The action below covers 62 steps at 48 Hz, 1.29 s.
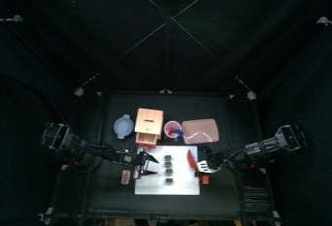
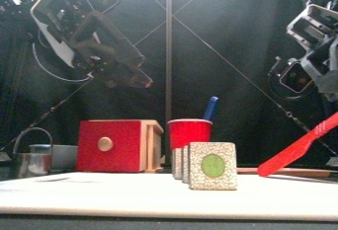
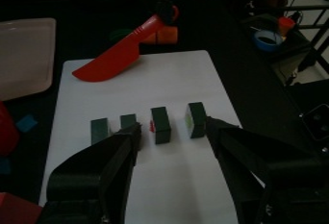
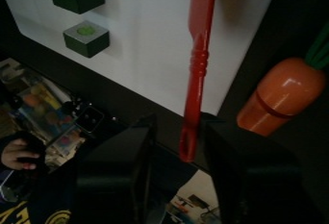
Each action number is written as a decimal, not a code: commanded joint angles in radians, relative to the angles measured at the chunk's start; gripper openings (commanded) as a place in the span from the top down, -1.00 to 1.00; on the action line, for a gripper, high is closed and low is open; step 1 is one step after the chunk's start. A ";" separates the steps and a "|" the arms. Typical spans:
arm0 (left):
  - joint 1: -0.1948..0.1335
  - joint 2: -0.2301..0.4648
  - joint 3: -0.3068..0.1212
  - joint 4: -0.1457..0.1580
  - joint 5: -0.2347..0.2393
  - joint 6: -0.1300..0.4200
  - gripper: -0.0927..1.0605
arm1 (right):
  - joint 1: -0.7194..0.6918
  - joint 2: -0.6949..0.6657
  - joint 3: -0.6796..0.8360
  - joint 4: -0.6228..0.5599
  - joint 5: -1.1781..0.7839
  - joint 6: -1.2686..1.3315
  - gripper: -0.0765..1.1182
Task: Place sushi on board then cut the sushi with the knife then place the pieces on the plate
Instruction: Place the 4 sushi pieces on the plate
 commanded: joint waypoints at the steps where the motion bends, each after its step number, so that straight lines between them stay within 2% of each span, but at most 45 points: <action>1: 0.002 -0.017 -0.011 -0.008 -0.011 -0.002 -0.71 | -0.003 -0.009 -0.006 -0.002 -0.002 0.002 -0.55; 13: 0.002 -0.017 -0.020 -0.011 -0.011 -0.002 -0.71 | -0.002 -0.006 -0.041 -0.041 -0.014 -0.003 -0.58; 25: 0.002 -0.012 -0.021 -0.037 -0.011 0.002 -0.71 | 0.011 0.038 -0.051 -0.044 0.025 -0.003 -0.58; 31: 0.003 -0.011 -0.023 -0.035 -0.011 0.003 -0.71 | 0.006 0.028 -0.061 -0.066 0.044 -0.008 -0.58; 44: 0.002 -0.011 -0.023 -0.037 -0.011 0.002 -0.71 | 0.014 0.040 -0.152 -0.184 0.069 -0.009 -0.58; 50: 0.003 -0.006 -0.026 -0.035 -0.011 0.003 -0.71 | 0.014 0.041 -0.150 -0.296 0.092 -0.012 -0.58; 62: 0.003 -0.006 -0.029 -0.035 -0.011 0.003 -0.71 | 0.005 0.035 -0.156 -0.422 0.087 -0.023 -0.58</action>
